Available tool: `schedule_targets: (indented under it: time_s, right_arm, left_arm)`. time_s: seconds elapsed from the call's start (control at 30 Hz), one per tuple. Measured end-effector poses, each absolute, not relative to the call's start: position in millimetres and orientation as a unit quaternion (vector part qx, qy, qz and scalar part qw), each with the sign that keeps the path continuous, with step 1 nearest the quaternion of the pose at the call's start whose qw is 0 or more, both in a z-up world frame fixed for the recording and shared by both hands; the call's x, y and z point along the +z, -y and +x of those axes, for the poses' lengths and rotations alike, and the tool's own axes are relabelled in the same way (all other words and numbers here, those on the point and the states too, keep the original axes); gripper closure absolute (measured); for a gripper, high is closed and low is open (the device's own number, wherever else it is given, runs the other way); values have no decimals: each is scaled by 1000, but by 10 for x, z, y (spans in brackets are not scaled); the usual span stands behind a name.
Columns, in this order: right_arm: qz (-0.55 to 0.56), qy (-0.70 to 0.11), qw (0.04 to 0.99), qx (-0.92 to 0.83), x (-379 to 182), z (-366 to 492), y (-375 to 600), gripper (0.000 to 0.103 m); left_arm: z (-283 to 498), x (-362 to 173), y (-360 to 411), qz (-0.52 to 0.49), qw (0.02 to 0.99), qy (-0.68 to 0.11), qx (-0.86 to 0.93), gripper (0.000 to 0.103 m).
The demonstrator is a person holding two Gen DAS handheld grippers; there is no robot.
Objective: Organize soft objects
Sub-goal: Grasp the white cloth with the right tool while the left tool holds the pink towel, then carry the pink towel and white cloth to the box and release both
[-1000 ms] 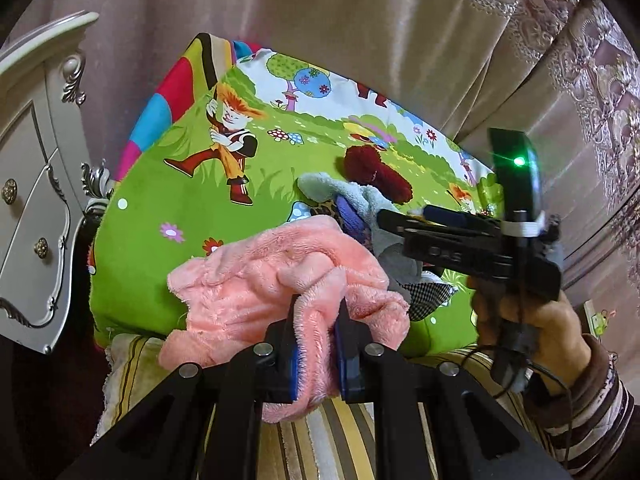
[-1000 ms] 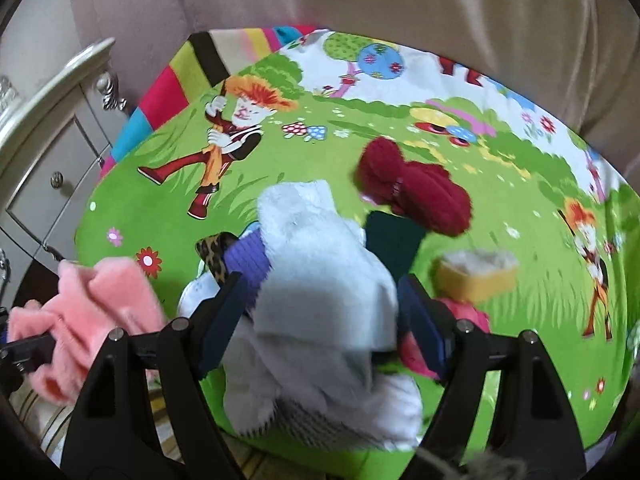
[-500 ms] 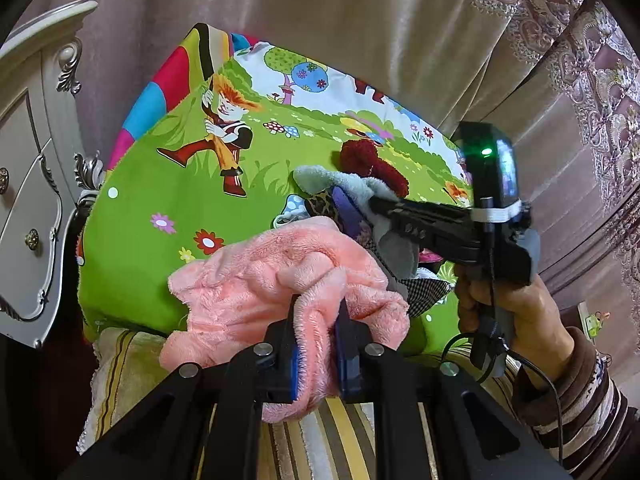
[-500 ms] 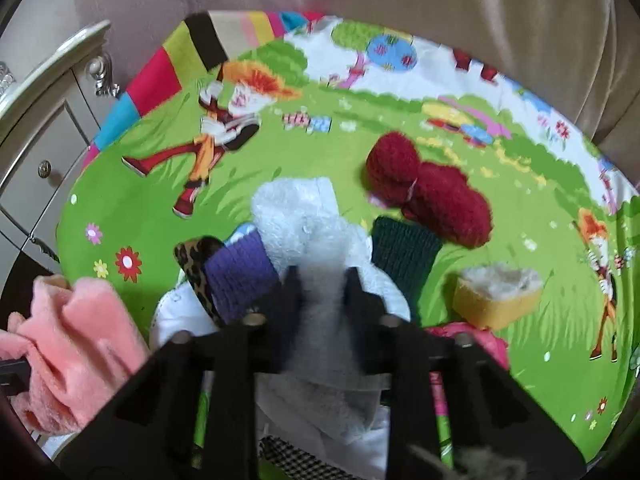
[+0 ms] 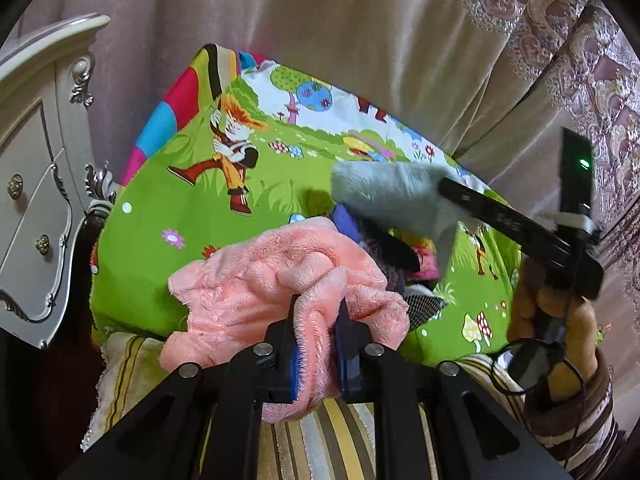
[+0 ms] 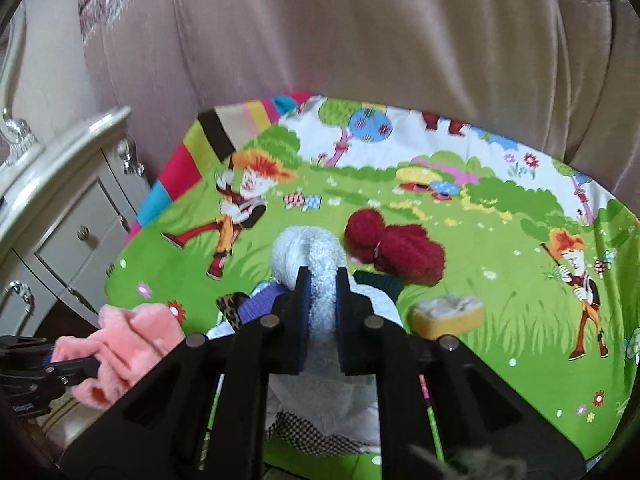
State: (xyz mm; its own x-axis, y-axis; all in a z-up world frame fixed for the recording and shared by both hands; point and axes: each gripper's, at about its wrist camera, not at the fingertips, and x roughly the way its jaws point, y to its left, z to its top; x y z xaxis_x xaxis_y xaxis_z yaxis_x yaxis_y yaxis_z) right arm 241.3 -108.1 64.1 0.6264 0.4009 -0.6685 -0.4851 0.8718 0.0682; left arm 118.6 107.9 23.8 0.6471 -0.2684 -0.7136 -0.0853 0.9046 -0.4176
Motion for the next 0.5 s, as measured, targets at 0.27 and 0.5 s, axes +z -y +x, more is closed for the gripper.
schedule_targets:
  time_s: [0.27,0.5]
  right_arm:
    - [-29,-321,918,232,1029,2123,1477,90]
    - [-8,-313,925,214,1189,1813,1949,90]
  left_arm:
    - [1113,412,-995,-212,891,-399,-55,89]
    - [1071,514,-769,-203,895,-390,-76,89]
